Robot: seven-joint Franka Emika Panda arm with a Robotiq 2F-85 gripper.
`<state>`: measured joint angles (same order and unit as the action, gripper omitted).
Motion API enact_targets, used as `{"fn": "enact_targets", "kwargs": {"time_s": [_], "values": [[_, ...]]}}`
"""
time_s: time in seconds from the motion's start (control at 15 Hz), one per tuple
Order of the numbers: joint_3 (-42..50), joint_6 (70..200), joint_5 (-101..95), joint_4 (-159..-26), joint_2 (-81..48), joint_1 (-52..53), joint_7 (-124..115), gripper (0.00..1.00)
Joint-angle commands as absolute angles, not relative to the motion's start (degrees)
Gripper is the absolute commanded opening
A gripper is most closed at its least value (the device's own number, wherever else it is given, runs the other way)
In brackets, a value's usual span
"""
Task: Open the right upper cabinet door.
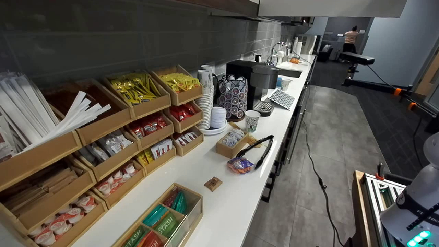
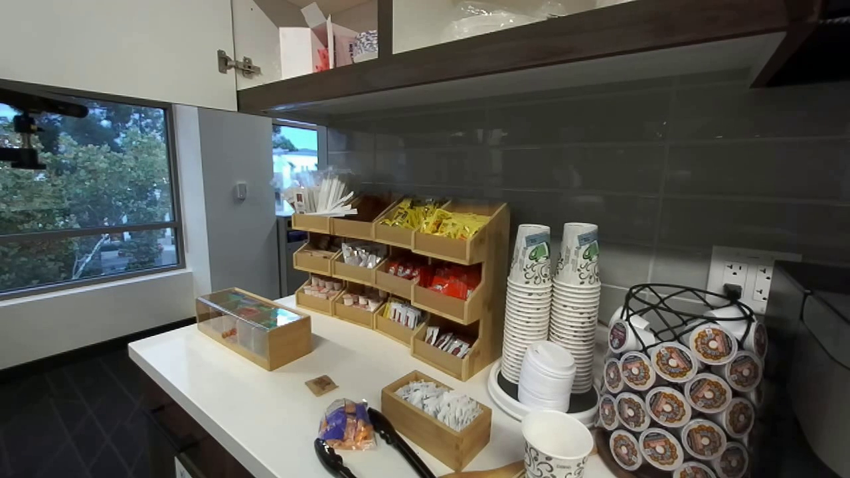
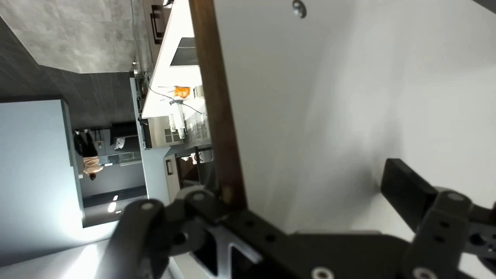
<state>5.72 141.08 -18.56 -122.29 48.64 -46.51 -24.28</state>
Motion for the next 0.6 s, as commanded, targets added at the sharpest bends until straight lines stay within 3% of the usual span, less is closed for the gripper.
{"fn": "enact_targets", "kwargs": {"time_s": [0.0,0.53], "values": [[6.31,143.75,-18.24,-120.47,45.23,-47.84,-23.43,1.0],[7.55,146.89,-17.56,-119.79,42.9,-48.48,-21.13,1.0]]}}
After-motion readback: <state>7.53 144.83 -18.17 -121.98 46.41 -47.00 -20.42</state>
